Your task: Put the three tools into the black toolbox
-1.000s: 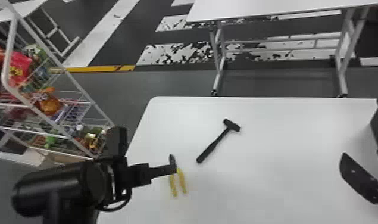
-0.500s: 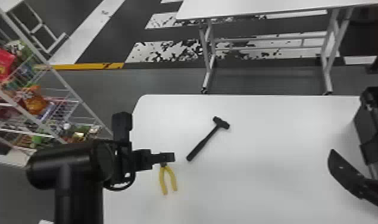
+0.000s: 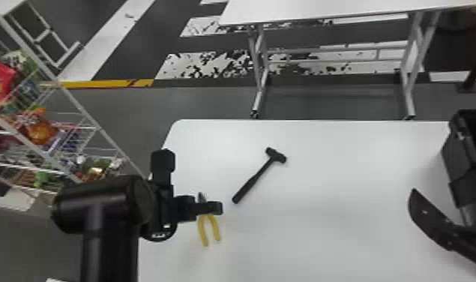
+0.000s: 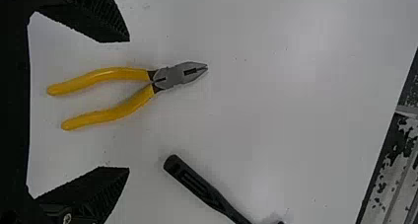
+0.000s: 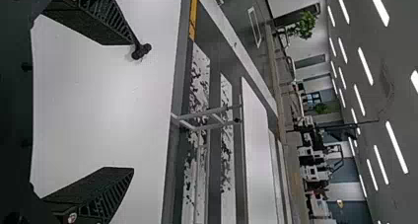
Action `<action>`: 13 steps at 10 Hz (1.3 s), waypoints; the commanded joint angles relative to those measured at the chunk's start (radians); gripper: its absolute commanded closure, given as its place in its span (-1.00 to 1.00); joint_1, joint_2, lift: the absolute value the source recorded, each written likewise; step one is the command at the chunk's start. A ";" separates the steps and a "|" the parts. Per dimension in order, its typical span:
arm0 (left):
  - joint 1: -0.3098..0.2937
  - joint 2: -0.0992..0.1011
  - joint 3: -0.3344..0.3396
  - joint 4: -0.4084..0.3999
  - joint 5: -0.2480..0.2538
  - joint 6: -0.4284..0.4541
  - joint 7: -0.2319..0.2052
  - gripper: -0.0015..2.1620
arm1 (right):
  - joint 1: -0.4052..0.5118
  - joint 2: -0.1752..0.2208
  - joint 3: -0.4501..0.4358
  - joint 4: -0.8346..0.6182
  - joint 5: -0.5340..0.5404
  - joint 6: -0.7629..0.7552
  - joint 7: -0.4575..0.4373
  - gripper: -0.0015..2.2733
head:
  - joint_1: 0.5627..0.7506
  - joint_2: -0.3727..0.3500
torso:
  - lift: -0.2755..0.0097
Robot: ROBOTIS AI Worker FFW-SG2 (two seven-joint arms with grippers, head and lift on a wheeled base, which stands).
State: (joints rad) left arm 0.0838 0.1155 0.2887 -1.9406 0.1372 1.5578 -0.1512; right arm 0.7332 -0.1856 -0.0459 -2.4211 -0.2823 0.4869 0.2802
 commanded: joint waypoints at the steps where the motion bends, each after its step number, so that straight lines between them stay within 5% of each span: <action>1: 0.011 -0.004 -0.008 0.003 0.010 0.013 0.042 -0.93 | -0.001 0.000 0.003 0.013 0.000 -0.021 0.001 -0.92 | 0.41 0.78 | 0.57; 3: 0.013 -0.007 -0.008 0.019 0.062 0.013 0.148 -0.93 | -0.006 0.002 0.015 0.025 0.002 -0.043 0.004 -0.92 | 0.41 0.83 | 0.57; 6: -0.004 -0.014 0.001 0.060 0.127 0.013 0.206 -0.93 | -0.005 0.000 0.017 0.027 -0.002 -0.055 0.025 -0.93 | 0.41 0.86 | 0.57; 11: -0.058 -0.027 0.030 0.140 0.345 0.013 0.493 -0.93 | 0.003 -0.003 -0.003 0.037 -0.021 -0.098 0.053 -0.93 | 0.41 0.82 | 0.57; 13: -0.061 -0.040 0.055 0.164 0.423 0.013 0.576 -0.93 | -0.003 -0.008 -0.003 0.050 -0.026 -0.110 0.053 -0.93 | 0.41 0.81 | 0.57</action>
State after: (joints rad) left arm 0.0241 0.0805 0.3322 -1.7828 0.5378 1.5578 0.4240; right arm 0.7310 -0.1929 -0.0491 -2.3749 -0.3078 0.3824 0.3329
